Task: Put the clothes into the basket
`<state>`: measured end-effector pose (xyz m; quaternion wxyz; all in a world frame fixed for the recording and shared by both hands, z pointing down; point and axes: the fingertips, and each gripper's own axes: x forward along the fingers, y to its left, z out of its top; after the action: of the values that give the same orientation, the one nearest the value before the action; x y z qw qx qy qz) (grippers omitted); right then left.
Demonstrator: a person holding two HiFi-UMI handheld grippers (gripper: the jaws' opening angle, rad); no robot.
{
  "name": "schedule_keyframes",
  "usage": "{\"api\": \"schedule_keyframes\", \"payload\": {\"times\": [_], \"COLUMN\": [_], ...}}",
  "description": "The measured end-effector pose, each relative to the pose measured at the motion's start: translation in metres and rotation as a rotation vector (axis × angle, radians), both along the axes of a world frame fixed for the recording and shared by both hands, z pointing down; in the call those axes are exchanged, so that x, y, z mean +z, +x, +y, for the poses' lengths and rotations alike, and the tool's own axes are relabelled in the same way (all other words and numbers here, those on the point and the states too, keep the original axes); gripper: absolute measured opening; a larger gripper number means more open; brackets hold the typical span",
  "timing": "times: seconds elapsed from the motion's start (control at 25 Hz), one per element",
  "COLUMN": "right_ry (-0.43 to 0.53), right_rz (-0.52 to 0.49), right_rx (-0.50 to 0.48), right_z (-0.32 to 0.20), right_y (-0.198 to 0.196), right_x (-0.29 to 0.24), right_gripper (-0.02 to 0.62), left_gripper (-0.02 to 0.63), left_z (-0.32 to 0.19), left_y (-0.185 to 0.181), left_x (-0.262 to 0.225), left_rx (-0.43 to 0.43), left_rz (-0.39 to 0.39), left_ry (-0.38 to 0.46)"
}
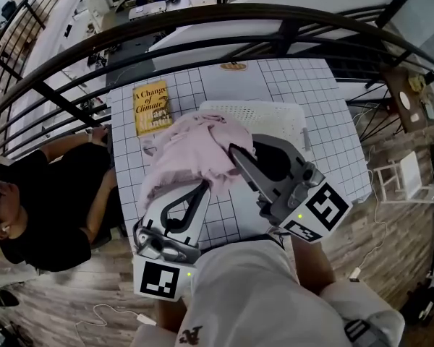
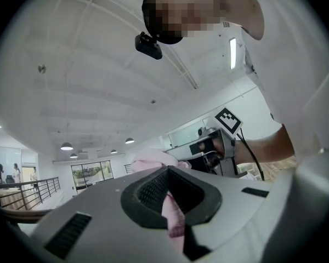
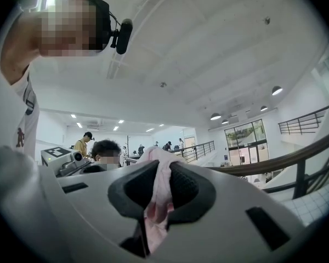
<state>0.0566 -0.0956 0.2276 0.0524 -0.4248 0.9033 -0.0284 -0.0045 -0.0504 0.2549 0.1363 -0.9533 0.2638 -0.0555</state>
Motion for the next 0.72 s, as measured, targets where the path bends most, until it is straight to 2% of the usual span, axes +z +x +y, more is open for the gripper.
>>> {"api": "schedule_keyframes", "payload": {"times": [0.32, 0.72], "right_ry": [-0.001, 0.004], "right_rz": [-0.023, 0.011], "right_rx": [0.051, 0.119], "right_z": [-0.007, -0.012], "right_y": [0.034, 0.071], "right_x": [0.0, 0.007], "right_gripper": [0.057, 0.055], "left_gripper": [0.003, 0.003], "left_z": [-0.01, -0.016], "left_y": [0.027, 0.06], "left_x": [0.002, 0.012], "left_rx": [0.044, 0.103], "left_rz": [0.008, -0.007], "left_ry": [-0.009, -0.02]}}
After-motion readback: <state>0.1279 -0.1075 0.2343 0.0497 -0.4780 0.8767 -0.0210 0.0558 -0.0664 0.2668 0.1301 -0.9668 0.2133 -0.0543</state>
